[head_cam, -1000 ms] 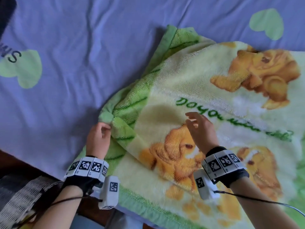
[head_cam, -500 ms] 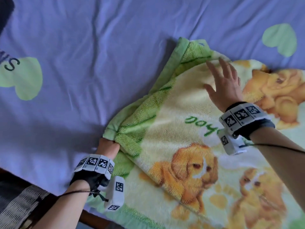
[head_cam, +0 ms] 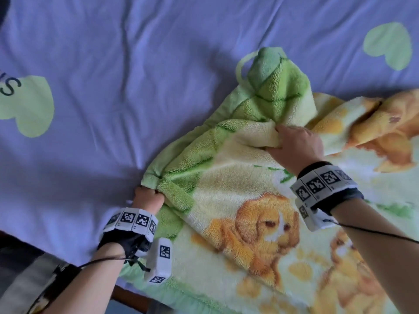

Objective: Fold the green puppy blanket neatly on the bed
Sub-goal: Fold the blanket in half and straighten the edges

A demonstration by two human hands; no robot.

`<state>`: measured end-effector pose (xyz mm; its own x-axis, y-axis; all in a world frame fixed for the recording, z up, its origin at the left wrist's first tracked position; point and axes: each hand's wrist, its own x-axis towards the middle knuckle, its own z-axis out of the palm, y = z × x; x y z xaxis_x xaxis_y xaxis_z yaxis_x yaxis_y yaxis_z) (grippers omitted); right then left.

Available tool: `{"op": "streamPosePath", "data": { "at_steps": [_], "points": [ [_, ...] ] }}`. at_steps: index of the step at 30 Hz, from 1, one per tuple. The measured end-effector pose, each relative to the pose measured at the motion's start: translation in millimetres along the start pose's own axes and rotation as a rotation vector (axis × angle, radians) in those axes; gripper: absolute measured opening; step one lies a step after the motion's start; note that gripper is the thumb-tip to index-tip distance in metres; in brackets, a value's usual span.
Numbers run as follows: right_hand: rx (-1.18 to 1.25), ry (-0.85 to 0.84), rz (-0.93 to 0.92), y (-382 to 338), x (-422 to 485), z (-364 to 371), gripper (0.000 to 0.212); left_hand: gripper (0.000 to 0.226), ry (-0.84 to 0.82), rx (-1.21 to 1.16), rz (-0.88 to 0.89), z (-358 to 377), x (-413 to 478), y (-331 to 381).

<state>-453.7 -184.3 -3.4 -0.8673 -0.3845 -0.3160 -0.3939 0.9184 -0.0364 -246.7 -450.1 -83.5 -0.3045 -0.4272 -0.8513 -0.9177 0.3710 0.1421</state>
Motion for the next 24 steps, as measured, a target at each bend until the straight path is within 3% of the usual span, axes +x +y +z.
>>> {"op": "streamPosePath", "data": {
  "at_steps": [2,7,10,12,17,20,24],
  "points": [
    [-0.043,0.004,0.005,-2.2,-25.1,5.0,0.026,0.025,0.025,0.04,0.036,-2.7,-6.4,0.9],
    [-0.043,-0.173,-0.05,-12.7,-93.4,32.0,0.018,0.029,0.026,-0.056,0.18,-9.9,-36.1,-2.0],
    [0.0,-0.205,0.005,-13.9,-124.0,44.9,0.018,0.065,-0.078,-0.024,0.233,-27.2,-67.0,3.1],
    [0.025,-0.247,0.079,-10.6,-138.9,51.2,0.02,0.071,-0.041,0.007,0.311,-28.0,-90.9,11.5],
    [0.107,-0.34,0.226,-8.4,-163.5,62.7,0.027,0.027,0.187,-0.014,0.65,0.9,-131.1,53.2],
    [0.158,-0.383,0.239,-8.5,-178.2,71.8,0.032,0.04,0.214,-0.095,0.716,18.2,-135.5,77.6],
    [0.234,-0.402,0.217,-5.3,-185.1,79.9,0.035,0.056,0.156,-0.162,0.663,31.0,-132.8,107.4]
  ]
}}
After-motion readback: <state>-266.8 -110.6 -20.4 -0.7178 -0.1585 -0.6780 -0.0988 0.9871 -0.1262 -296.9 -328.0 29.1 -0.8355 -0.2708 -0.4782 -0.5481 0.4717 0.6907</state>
